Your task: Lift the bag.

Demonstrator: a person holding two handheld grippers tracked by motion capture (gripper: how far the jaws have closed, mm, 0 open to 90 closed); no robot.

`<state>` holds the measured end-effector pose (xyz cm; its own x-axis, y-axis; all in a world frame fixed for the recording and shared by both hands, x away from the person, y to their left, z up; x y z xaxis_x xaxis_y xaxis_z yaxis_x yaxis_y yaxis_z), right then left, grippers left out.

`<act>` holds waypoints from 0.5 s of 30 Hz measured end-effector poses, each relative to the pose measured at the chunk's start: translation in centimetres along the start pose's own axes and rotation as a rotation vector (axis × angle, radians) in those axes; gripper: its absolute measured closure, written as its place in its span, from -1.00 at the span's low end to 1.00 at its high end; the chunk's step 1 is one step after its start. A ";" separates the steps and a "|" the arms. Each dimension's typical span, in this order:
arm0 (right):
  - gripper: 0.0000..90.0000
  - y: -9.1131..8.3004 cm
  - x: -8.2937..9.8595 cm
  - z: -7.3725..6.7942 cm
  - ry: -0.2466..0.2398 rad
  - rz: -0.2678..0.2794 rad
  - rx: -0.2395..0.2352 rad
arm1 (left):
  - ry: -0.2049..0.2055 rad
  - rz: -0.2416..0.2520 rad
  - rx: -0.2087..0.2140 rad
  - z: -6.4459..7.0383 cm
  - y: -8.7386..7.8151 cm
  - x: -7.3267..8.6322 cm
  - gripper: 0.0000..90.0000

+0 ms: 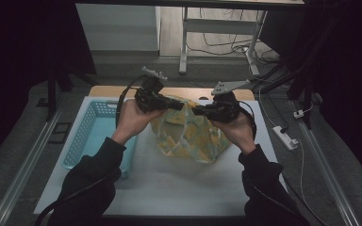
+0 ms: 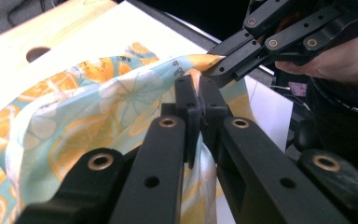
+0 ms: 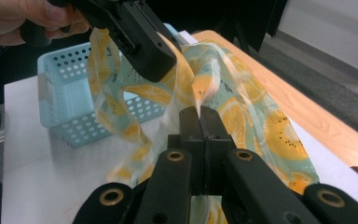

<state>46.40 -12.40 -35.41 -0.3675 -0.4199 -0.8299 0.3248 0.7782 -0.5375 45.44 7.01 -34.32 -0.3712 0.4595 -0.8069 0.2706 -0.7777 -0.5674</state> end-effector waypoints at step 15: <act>1.00 -1.9 -3.7 -0.4 -0.036 0.046 0.032 | 0.018 0.084 -0.051 -0.1 -3.2 -3.6 0.98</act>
<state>46.86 -12.12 -31.26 -0.3206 -0.4012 -0.8580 0.3687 0.7816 -0.5032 46.06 7.85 -29.63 -0.3292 0.4015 -0.8546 0.3452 -0.7912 -0.5047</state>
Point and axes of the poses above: each handheld gripper's, and its own axes: y roughly forward along the jaws, x roughly out of its underside, z roughly to its right, the point moved 4 cm from there along y, roughly forward along the jaws, and after that the axes turned 10 degrees about y, right-handed, at the moved point
